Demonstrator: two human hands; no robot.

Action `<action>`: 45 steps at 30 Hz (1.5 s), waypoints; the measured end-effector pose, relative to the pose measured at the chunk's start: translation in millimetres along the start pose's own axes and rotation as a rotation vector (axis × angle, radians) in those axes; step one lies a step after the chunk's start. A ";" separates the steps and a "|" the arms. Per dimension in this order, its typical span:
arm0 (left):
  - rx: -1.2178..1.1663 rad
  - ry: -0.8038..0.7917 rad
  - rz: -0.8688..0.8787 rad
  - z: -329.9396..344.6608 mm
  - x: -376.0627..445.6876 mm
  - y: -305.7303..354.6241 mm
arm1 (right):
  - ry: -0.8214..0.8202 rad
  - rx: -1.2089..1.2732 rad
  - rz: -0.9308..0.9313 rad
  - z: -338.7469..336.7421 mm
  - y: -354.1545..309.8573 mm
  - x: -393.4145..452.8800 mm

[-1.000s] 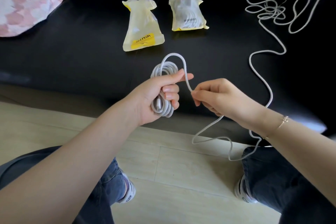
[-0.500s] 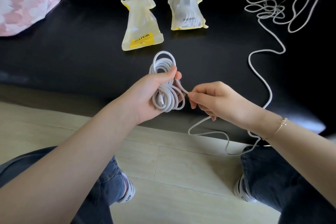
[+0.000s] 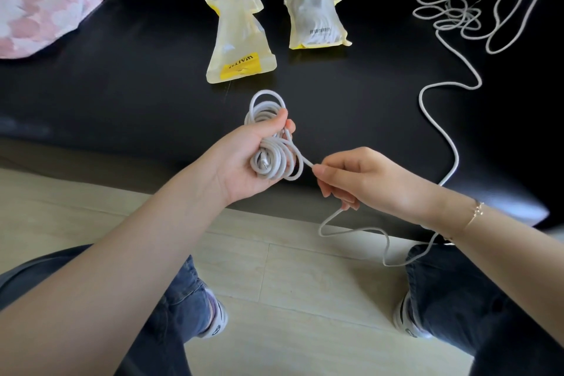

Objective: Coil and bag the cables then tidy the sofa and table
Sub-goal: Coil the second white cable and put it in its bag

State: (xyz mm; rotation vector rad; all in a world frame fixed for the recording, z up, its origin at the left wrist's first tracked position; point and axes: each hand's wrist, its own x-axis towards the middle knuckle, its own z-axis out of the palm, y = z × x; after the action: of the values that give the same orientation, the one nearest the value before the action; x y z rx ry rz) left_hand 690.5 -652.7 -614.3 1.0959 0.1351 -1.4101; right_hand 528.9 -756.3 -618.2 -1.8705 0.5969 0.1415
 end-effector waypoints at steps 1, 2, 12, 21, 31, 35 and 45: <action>-0.011 -0.021 -0.006 1.2 -0.8 -1.0 | -0.004 -0.006 0.005 0.9 0.8 0.3; -0.032 -0.045 -0.014 2.5 -1.8 -1.6 | -0.008 -0.011 0.009 1.6 1.1 0.4; -0.244 -0.109 0.135 -8.1 2.4 3.1 | -0.089 0.097 -0.054 -11.3 -4.6 -4.2; 0.304 0.304 0.236 -4.5 -0.6 11.2 | -0.161 -0.113 0.061 -40.7 -8.2 -7.4; 0.838 0.198 0.256 -3.5 4.1 -7.8 | 0.195 -0.252 -0.070 -31.3 -1.9 -2.7; 0.589 0.018 0.116 5.0 4.6 -20.1 | 0.291 -0.280 -0.129 -28.8 1.5 0.7; 0.488 0.063 0.092 2.6 0.9 -6.2 | 0.080 -0.254 0.085 -49.2 1.2 0.3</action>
State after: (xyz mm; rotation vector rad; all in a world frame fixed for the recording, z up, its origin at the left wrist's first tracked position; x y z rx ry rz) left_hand 684.2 -653.7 -616.8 1.5263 -0.2248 -1.3600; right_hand 519.5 -801.3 -600.6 -2.1043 0.7426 0.2071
